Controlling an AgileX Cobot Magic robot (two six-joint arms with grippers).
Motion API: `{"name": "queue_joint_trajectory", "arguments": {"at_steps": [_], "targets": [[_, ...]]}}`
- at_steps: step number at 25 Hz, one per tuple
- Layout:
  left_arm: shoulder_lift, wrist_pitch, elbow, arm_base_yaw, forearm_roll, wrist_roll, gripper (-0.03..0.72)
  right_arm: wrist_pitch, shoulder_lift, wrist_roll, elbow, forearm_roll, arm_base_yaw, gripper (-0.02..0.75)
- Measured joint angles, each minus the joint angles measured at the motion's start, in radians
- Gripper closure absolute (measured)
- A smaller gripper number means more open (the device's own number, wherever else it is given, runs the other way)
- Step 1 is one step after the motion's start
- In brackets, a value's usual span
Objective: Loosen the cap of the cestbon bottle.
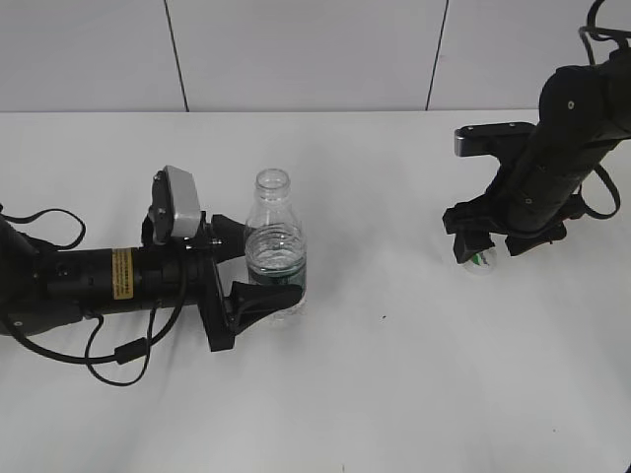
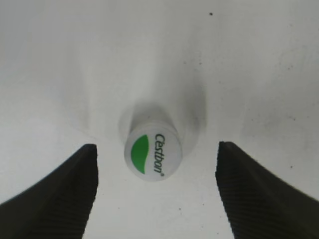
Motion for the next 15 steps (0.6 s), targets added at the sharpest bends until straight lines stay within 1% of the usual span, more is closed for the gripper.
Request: {"name": "queue_joint_trajectory", "arguments": {"at_steps": [2, 4, 10, 15], "targets": [[0.0, 0.002, 0.0, 0.0, 0.002, 0.0, 0.132, 0.0, 0.0, 0.0, 0.0, -0.001, 0.0, 0.178], [0.0, 0.002, 0.0, 0.002, 0.005, 0.0, 0.112, 0.0, 0.0, 0.0, 0.0, -0.003, 0.0, 0.178], [0.0, 0.002, 0.0, 0.027, 0.016, 0.0, 0.104, 0.0, 0.0, -0.001, 0.0, -0.008, 0.0, 0.178], [-0.003, -0.004, 0.004, 0.09, 0.068, 0.0, 0.104, 0.001, 0.0, -0.001, 0.0, -0.012, 0.0, 0.178]]}}
